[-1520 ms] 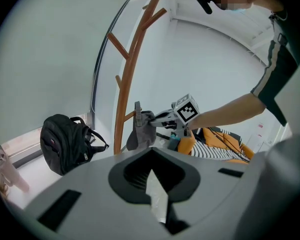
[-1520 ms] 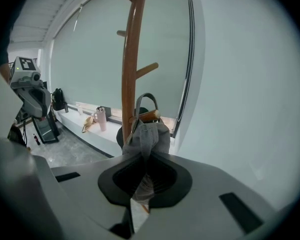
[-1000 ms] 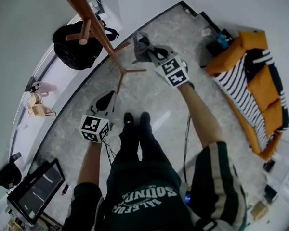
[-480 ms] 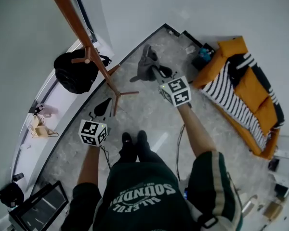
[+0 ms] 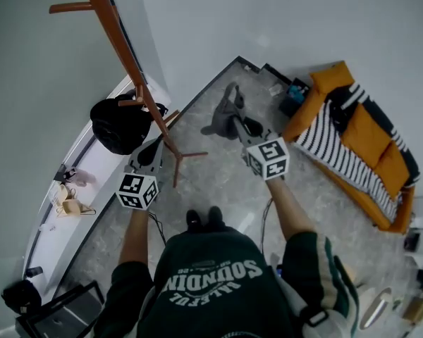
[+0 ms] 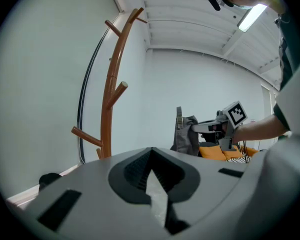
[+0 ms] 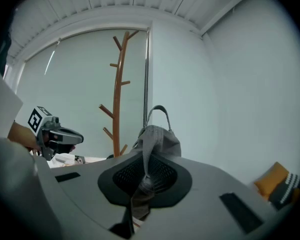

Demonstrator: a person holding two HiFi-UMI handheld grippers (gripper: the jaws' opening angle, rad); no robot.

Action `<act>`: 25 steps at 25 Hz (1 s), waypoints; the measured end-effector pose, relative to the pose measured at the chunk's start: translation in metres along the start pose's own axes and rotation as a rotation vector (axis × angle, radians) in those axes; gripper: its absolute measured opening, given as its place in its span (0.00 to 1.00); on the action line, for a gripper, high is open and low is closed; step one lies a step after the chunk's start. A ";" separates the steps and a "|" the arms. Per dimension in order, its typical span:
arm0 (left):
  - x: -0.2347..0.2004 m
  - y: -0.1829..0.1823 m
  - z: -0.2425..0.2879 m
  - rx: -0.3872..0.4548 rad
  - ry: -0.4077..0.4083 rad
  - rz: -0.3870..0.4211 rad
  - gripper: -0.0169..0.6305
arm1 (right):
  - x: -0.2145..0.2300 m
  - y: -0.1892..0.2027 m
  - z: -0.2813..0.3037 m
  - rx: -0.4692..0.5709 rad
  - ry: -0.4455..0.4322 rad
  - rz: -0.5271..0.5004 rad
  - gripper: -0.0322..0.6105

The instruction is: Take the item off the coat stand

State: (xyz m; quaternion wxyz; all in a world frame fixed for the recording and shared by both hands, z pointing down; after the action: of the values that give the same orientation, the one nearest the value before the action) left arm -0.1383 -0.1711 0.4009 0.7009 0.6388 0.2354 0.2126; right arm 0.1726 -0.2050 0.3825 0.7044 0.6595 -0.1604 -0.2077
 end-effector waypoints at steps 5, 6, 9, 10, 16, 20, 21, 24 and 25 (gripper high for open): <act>0.001 -0.010 -0.008 0.028 -0.006 0.014 0.03 | -0.019 0.008 -0.025 0.022 0.020 0.038 0.07; 0.001 -0.011 -0.009 0.032 -0.007 0.015 0.03 | -0.023 0.008 -0.028 0.022 0.020 0.041 0.07; 0.001 -0.013 -0.011 0.041 -0.011 0.018 0.03 | -0.030 0.012 -0.032 0.027 0.021 0.031 0.07; 0.001 -0.013 -0.012 0.042 -0.012 0.016 0.03 | -0.032 0.011 -0.032 0.036 0.019 0.028 0.07; -0.001 -0.014 -0.016 0.046 -0.024 0.014 0.03 | -0.039 0.004 -0.030 0.073 0.008 0.030 0.07; -0.006 -0.012 -0.017 0.045 -0.027 0.015 0.03 | -0.043 0.003 -0.024 0.069 -0.003 0.025 0.07; -0.008 -0.012 -0.017 0.044 -0.028 0.014 0.03 | -0.044 0.003 -0.022 0.069 -0.005 0.023 0.07; -0.009 -0.009 -0.017 0.039 -0.033 0.008 0.03 | -0.045 0.008 -0.019 0.063 -0.014 0.032 0.07; -0.009 -0.008 -0.017 0.037 -0.034 0.007 0.03 | -0.046 0.009 -0.018 0.060 -0.017 0.033 0.07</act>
State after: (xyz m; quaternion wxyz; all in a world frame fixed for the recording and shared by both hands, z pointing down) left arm -0.1558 -0.1637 0.3924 0.6921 0.6561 0.2252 0.1994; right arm 0.1429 -0.1657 0.3922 0.6863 0.6758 -0.1831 -0.1968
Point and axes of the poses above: the fingertips, and each gripper's own axes: z forward along the fingers, x to its right, y out of its underside, the point moved 8 cm from there along -z, backward along the fingers, and after that the axes turned 10 degrees about x, right-handed, at the moved point
